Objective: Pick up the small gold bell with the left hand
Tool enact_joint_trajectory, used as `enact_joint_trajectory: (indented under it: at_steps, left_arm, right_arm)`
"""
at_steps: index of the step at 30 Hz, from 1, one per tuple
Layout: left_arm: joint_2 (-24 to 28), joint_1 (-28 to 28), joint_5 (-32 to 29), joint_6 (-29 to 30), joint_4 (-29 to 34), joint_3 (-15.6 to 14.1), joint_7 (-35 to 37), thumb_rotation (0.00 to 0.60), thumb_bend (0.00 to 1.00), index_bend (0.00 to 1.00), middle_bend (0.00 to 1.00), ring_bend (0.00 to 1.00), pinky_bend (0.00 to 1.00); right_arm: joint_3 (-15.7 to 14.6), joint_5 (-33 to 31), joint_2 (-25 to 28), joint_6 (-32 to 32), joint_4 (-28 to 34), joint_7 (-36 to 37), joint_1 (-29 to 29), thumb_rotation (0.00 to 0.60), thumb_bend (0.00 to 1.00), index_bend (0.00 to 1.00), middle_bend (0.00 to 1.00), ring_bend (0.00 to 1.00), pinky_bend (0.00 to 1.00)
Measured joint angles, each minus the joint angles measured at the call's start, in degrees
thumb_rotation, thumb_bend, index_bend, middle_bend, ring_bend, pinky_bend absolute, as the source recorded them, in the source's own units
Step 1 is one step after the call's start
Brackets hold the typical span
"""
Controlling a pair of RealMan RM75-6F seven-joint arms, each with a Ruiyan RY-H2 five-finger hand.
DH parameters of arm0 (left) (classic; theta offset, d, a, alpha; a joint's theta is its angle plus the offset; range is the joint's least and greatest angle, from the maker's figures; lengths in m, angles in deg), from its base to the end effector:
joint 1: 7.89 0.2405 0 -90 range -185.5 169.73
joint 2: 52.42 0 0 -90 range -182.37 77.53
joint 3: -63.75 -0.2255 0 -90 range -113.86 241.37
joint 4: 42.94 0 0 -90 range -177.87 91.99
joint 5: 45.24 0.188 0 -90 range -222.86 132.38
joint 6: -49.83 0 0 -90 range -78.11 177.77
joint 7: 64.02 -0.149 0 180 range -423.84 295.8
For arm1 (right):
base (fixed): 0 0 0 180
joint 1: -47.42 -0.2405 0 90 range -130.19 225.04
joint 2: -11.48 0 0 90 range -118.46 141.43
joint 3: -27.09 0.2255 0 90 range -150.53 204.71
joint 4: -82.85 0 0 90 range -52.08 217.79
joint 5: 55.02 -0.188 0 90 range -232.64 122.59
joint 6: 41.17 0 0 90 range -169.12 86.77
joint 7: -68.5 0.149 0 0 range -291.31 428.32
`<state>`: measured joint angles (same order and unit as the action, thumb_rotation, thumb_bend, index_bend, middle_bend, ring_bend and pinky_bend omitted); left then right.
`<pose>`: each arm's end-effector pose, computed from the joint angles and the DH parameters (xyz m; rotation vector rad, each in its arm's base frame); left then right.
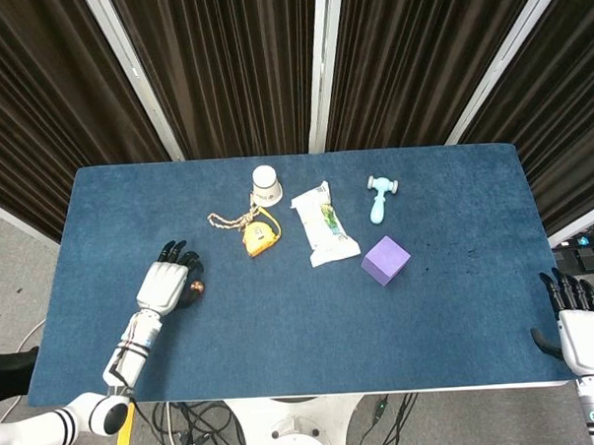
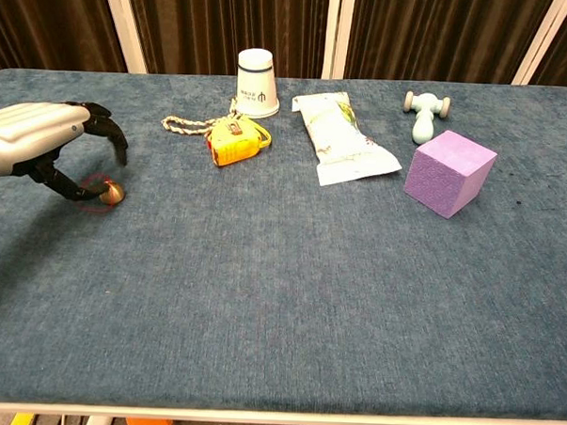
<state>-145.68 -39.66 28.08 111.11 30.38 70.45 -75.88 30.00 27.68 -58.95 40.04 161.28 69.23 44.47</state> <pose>-0.1944 0.2992 0.0001 -1.7442 -0.9550 -0.8920 -0.3264 -0.1732 0.1525 1.3646 -0.9051 0.7227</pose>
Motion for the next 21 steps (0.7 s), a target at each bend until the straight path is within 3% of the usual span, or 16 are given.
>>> enact_joint_trajectory:
  at_steps: [10, 21]
  left_arm:
    - [4.24, 2.11, 2.68, 3.50, 5.08, -1.32, 2.13, 0.600, 0.19, 0.11, 0.13, 0.00, 0.00]
    - [11.70, 18.48, 8.12, 25.24, 6.64, -8.13, 2.77, 0.600, 0.19, 0.11, 0.10, 0.00, 0.00]
  right_arm:
    - [0.13, -0.03, -0.01, 0.37, 0.04, 0.60, 0.15, 0.600, 0.19, 0.00, 0.00, 0.00, 0.00]
    - [0.47, 1.09, 0.69, 2.51, 1.51, 0.29, 0.37, 0.600, 0.19, 0.00, 0.00, 0.00, 0.00]
